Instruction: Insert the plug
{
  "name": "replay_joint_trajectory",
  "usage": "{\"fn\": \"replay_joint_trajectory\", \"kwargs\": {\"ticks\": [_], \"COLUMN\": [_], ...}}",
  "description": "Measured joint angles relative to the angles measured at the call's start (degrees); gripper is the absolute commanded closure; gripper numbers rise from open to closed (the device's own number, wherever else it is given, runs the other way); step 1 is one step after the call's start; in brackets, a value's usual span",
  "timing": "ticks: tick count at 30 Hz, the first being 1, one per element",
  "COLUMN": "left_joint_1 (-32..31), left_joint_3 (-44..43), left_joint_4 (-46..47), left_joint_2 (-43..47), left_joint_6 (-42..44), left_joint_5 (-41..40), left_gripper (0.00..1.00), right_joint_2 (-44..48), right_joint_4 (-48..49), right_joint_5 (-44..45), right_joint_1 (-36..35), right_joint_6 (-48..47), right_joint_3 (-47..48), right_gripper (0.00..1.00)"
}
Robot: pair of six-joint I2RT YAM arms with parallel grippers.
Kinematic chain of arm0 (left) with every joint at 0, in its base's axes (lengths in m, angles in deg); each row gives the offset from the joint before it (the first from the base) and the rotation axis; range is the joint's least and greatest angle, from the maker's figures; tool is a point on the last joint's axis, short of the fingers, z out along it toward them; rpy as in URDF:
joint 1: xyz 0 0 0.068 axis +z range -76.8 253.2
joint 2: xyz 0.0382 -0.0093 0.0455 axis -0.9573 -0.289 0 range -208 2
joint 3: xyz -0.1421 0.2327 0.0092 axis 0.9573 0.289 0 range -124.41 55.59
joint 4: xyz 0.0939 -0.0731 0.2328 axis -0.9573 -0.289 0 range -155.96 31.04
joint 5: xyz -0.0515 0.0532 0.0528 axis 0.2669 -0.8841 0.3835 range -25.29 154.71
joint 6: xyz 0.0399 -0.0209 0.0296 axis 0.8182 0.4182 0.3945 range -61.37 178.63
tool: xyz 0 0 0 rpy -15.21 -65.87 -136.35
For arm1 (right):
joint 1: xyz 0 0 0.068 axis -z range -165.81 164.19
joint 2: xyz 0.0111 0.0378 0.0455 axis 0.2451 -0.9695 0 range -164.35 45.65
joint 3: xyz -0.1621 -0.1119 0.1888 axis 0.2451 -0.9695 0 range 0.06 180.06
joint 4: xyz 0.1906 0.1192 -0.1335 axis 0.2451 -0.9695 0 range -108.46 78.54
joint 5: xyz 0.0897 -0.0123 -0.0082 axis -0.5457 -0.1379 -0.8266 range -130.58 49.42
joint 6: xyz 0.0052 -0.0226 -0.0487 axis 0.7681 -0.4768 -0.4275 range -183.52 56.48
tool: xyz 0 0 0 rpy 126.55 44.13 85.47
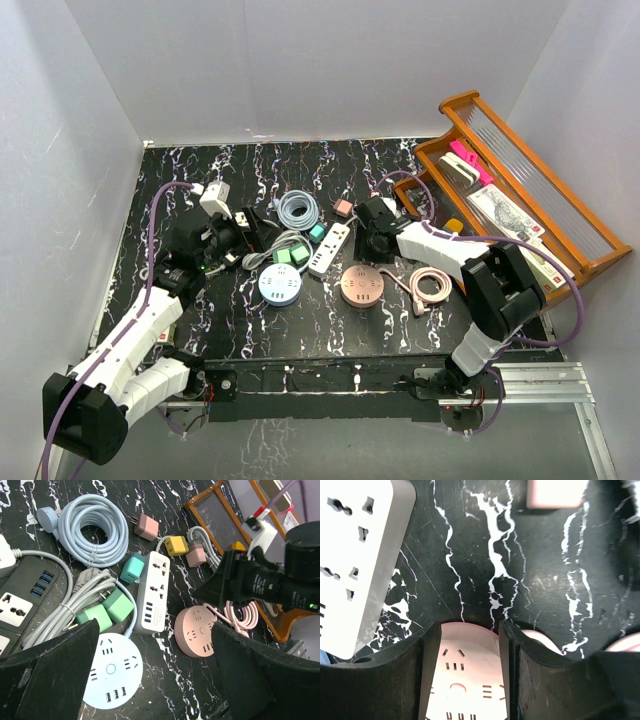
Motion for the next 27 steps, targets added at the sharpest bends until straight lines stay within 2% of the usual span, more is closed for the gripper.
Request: {"fn": "replay_joint_trajectory", "kwargs": {"ticks": [5, 8, 14, 19, 27], "left_joint_1": [0.0, 0.0, 0.0, 0.0, 0.0], "left_joint_3": [0.0, 0.0, 0.0, 0.09, 0.17], "left_joint_4": [0.48, 0.48, 0.39, 0.39, 0.39], "left_joint_2": [-0.04, -0.02, 0.09, 1.09, 2.27], "left_joint_6": [0.57, 1.01, 1.95, 2.4, 2.95], "left_joint_5": [0.0, 0.04, 0.52, 0.61, 0.59], "left_gripper": [0.07, 0.07, 0.06, 0.06, 0.06], "right_joint_2": [0.37, 0.72, -4.83, -11.08, -12.5], "right_joint_4": [-0.79, -0.07, -0.28, -0.59, -0.52], "right_joint_5": [9.14, 11.02, 9.84, 7.76, 5.31], "right_joint_1": [0.59, 3.19, 9.77, 9.55, 9.33], "right_joint_6": [1.27, 1.6, -0.44, -3.32, -6.49], "right_joint_3": [6.62, 8.02, 11.72, 14.45, 14.53], "right_gripper": [0.46, 0.46, 0.49, 0.52, 0.66]}}
